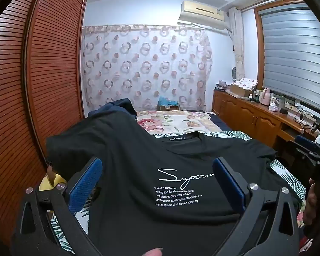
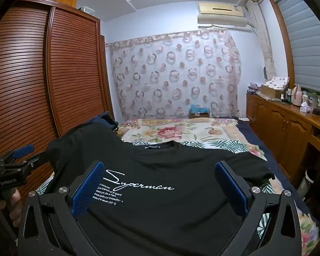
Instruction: Fold small clothes
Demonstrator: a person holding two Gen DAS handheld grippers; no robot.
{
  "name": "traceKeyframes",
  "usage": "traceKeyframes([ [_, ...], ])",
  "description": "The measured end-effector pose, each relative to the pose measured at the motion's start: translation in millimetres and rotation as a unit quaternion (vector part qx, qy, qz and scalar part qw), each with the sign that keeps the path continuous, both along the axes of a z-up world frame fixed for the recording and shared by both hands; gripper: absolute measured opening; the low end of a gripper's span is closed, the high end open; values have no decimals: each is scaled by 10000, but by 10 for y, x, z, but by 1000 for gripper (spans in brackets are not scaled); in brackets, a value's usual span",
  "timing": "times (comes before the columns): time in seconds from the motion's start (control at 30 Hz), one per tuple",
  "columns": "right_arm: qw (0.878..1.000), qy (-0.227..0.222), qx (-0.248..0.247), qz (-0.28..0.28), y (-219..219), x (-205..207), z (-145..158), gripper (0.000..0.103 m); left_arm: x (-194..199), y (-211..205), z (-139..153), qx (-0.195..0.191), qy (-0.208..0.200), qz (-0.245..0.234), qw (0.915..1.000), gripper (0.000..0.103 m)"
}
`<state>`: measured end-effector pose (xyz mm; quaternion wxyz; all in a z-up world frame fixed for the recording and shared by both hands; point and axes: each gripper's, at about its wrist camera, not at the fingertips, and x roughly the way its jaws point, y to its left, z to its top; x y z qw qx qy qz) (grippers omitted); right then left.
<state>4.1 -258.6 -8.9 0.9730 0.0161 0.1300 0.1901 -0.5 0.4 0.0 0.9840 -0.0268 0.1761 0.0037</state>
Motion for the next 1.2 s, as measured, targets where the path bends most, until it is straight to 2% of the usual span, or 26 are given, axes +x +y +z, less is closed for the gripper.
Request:
traceKeyframes([
  [1.2, 10000, 16, -11, 52, -9, 7, 12, 103, -10, 36, 49, 92, 67, 28, 9999, 103],
])
